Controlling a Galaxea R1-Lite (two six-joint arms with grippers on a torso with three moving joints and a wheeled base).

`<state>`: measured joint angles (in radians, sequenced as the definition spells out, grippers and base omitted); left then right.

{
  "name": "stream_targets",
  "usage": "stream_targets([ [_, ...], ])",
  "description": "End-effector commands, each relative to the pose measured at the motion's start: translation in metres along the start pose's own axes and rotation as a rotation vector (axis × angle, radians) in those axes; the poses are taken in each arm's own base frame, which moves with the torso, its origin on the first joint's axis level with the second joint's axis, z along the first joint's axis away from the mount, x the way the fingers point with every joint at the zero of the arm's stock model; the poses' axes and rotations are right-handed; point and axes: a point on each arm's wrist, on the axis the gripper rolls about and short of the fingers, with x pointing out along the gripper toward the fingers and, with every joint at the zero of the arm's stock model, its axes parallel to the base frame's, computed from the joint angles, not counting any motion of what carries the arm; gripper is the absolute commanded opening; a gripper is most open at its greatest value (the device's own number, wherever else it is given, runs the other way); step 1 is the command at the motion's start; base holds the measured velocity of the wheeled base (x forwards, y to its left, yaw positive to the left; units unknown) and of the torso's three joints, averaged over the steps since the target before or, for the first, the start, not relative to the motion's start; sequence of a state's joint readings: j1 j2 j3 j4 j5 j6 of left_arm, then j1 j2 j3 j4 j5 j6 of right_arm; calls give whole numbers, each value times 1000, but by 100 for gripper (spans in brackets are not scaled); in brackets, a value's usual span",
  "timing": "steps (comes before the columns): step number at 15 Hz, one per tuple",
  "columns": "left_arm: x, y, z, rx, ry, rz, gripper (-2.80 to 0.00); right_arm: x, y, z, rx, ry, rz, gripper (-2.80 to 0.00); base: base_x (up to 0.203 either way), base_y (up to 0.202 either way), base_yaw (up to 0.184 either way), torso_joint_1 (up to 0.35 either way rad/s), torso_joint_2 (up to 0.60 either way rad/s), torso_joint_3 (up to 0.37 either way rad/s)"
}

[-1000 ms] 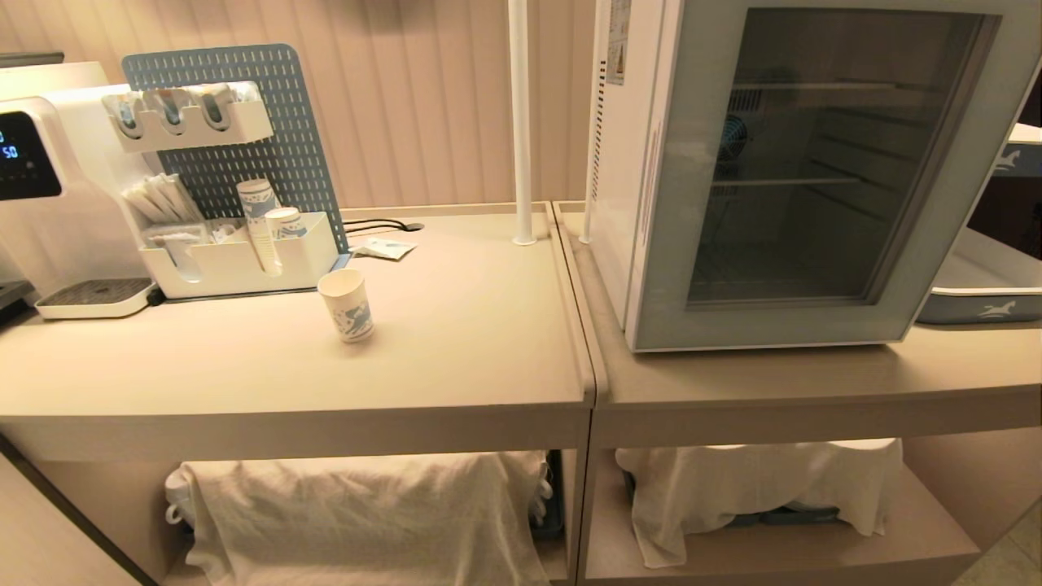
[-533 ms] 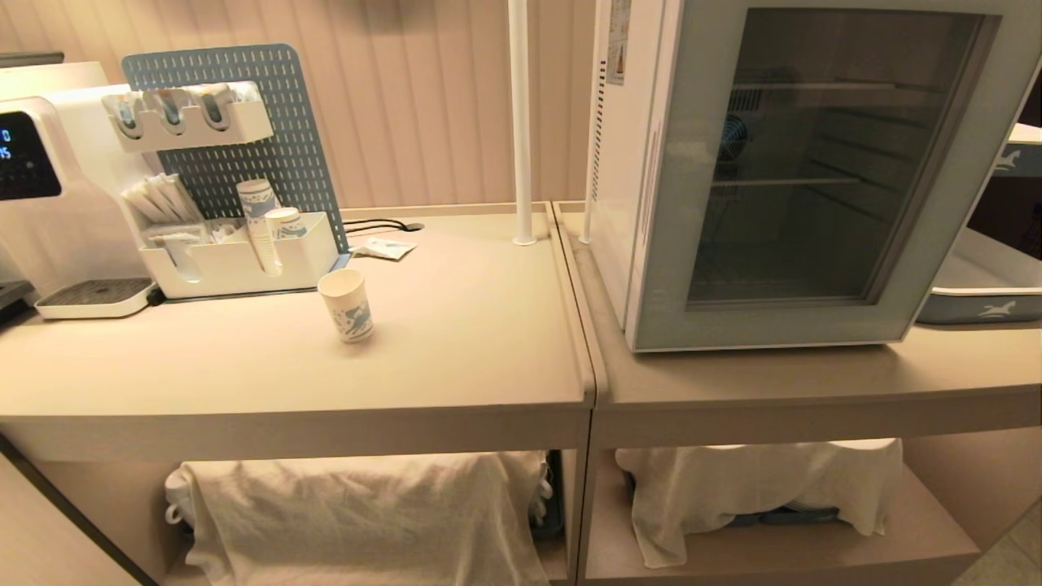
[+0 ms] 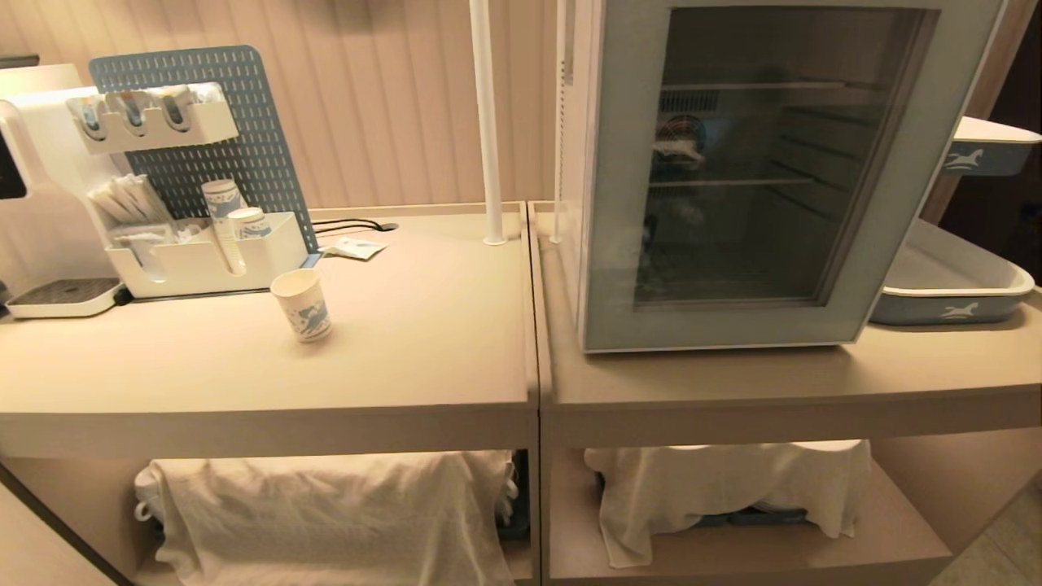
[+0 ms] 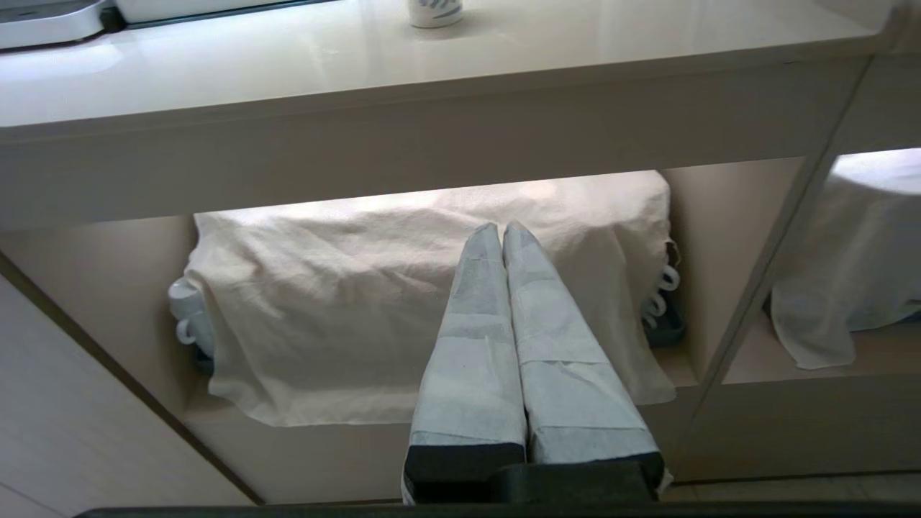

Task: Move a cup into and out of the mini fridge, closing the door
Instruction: Open the freezer door

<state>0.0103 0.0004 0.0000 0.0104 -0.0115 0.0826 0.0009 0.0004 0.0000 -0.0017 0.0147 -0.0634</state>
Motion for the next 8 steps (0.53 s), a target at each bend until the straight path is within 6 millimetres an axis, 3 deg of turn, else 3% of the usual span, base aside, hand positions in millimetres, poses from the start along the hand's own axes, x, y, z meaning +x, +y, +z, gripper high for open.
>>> stream_targets([
  [1, 0, 0, 0, 2, 1, 0, -280, 0, 0, 0, -1, 0, 1, -280, 0, -193, 2, 2, 1, -1],
  [8, 0, 0, 0, 8, 2, -4, -280, 0, 0, 0, 2, -1, -3, -280, 0, -194, 0, 2, 0, 3],
])
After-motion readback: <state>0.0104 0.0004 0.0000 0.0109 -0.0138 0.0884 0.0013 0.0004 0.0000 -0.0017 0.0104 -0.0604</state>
